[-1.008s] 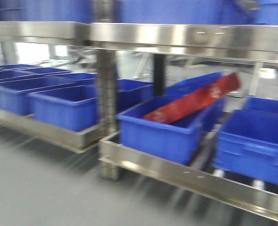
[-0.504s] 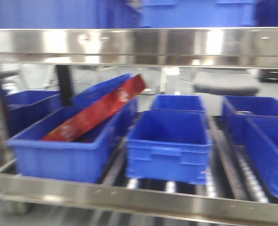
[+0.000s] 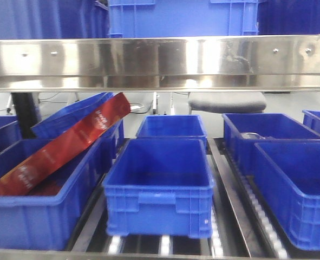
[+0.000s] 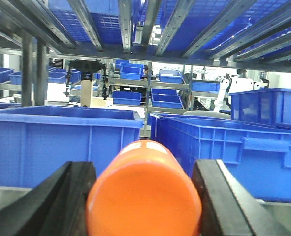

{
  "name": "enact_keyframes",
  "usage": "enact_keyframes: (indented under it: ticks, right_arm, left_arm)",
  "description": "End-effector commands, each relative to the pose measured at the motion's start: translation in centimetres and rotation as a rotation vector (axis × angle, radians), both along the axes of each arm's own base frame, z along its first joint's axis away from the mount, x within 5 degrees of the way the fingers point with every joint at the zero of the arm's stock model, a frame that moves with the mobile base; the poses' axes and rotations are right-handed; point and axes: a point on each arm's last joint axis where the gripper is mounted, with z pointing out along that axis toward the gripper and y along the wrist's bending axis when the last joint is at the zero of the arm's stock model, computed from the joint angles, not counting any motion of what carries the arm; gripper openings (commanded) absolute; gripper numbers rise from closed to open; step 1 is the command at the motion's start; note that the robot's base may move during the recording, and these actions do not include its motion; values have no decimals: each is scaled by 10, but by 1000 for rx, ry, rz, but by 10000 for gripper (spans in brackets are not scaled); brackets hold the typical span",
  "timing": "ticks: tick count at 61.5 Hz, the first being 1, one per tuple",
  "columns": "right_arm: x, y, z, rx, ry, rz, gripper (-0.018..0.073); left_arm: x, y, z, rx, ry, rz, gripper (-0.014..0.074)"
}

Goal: Place cylindrical capacitor in blue bin on shelf
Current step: 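Drive the base up to the steel shelf of blue bins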

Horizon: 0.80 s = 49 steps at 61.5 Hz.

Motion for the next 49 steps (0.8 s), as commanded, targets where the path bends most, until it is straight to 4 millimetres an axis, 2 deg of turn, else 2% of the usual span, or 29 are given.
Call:
enact_keyframes:
  ticks: [1, 49]
  right_arm:
    - [-2, 0, 2, -7, -29, -4, -163]
    - [-2, 0, 2, -7, -29, -4, -163]
  left_arm:
    - [-2, 0, 2, -10, -28, -3, -111]
    - [-2, 0, 2, -10, -28, -3, -111]
